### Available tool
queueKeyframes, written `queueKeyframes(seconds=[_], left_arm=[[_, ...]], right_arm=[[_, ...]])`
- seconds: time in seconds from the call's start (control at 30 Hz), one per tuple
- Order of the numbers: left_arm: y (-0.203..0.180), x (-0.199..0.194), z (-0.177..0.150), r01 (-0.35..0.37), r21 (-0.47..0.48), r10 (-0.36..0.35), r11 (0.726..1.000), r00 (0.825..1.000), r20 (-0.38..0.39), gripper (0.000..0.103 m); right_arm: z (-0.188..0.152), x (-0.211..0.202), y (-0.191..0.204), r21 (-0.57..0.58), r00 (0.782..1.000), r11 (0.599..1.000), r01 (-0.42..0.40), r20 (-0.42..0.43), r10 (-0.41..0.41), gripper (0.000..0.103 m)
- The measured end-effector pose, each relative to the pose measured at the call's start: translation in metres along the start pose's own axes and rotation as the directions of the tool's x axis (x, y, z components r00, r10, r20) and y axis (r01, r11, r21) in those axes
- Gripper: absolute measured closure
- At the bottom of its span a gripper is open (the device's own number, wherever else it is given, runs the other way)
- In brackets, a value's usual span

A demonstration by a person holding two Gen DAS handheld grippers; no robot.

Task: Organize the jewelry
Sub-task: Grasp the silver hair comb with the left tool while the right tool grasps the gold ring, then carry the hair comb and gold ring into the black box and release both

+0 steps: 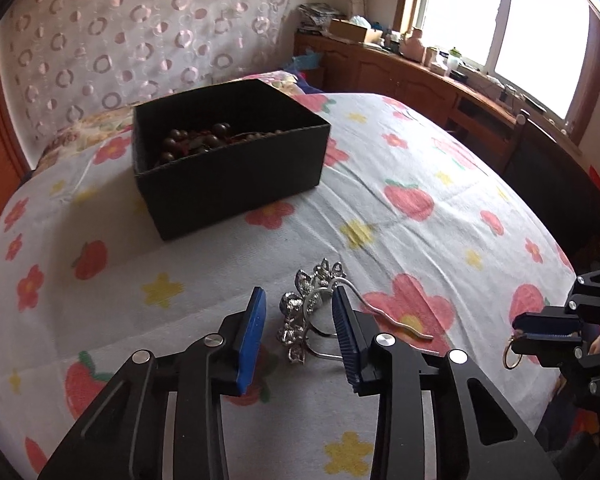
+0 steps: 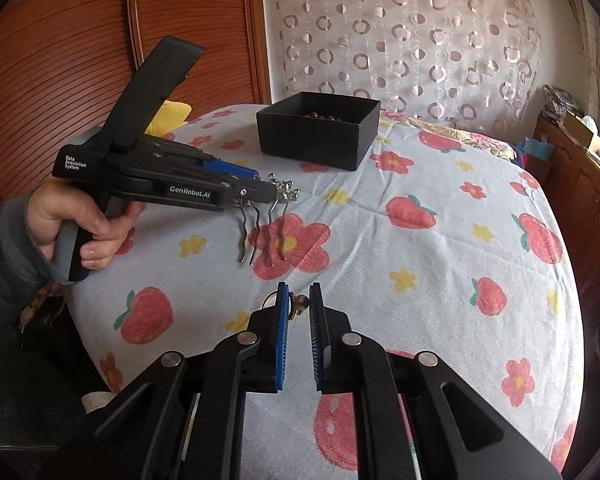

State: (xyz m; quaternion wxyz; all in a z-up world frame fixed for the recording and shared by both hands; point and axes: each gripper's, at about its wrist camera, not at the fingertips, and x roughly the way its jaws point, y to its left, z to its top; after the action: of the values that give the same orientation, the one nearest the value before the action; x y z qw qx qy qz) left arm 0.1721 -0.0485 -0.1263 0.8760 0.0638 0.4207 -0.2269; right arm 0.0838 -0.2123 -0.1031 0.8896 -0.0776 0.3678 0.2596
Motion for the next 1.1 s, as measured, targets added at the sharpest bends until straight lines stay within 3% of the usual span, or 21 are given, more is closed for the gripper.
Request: queueKeyframes(seconds=[0.17, 0.33, 0.63, 1.1], left_arm=[[-0.002, 0.002, 0.002, 0.011, 0.011, -0.011, 1.000, 1.000, -0.005, 0.086], [-0.009, -0.001, 0.000, 0.028, 0.033, -0.029, 0.999, 0.999, 0.014, 0.087], [-0.020, -0.026, 0.007, -0.006, 0.071, 0.000, 0.997, 0.996, 0.091, 0.090], [-0.013, -0.062, 0.020, -0.028, 0.040, 0.019, 0.999, 0.980, 0.200, 0.095]], right_arm=[[0.001, 0.002, 0.000, 0.003, 1.000, 1.000, -0.002, 0.001, 0.002, 0.091], [0.002, 0.002, -0.002, 0.011, 1.000, 1.000, -0.001, 0.002, 0.001, 0.091], [0.008, -0.003, -0.007, 0.020, 1.000, 1.000, 0.005, 0.020, -0.005, 0.091], [0.022, -0.009, -0.012, 0.033, 0.998, 0.999, 0.010, 0.060, -0.012, 0.091]])
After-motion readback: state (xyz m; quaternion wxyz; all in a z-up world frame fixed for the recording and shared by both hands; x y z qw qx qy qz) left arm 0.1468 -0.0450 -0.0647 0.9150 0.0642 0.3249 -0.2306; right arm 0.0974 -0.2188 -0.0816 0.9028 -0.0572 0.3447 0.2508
